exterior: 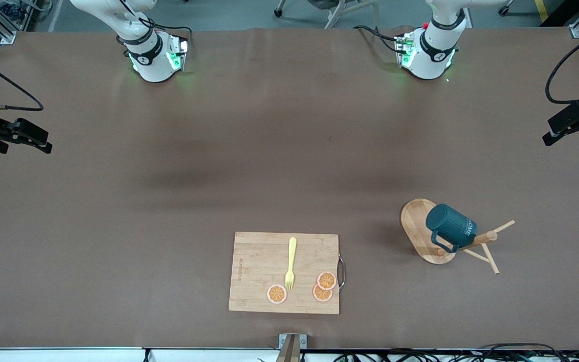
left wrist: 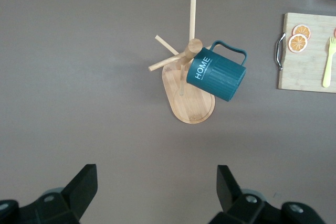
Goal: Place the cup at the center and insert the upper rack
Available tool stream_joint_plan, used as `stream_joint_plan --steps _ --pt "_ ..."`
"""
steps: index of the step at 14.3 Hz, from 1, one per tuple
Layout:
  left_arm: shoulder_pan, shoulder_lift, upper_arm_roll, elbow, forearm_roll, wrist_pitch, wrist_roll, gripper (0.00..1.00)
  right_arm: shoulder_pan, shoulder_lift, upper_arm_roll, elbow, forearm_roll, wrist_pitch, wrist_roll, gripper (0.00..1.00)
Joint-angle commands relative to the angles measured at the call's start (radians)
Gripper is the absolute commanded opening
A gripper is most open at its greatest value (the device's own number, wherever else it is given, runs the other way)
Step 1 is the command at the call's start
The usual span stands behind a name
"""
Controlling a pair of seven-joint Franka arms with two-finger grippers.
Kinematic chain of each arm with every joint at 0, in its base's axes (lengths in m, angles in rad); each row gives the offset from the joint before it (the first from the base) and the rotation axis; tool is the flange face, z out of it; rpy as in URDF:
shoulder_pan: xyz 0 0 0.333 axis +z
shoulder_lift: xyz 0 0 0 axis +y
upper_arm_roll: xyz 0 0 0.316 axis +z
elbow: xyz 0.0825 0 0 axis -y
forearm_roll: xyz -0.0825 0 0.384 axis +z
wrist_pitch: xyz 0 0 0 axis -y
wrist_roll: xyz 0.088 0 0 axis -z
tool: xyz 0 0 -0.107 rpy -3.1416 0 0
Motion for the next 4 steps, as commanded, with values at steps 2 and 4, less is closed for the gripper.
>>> stream_joint_plan --steps 2,4 --pt "-0.004 -0.009 0.003 0.009 0.012 -0.021 0.004 1.00 -0.006 -0.020 0.003 -0.023 -0.003 0.001 -0.002 1.00" --pt "-0.002 -0.009 0.004 0.009 0.012 -0.021 0.007 1.00 -0.006 -0.020 0.003 -0.022 -0.003 0.001 -0.002 1.00"
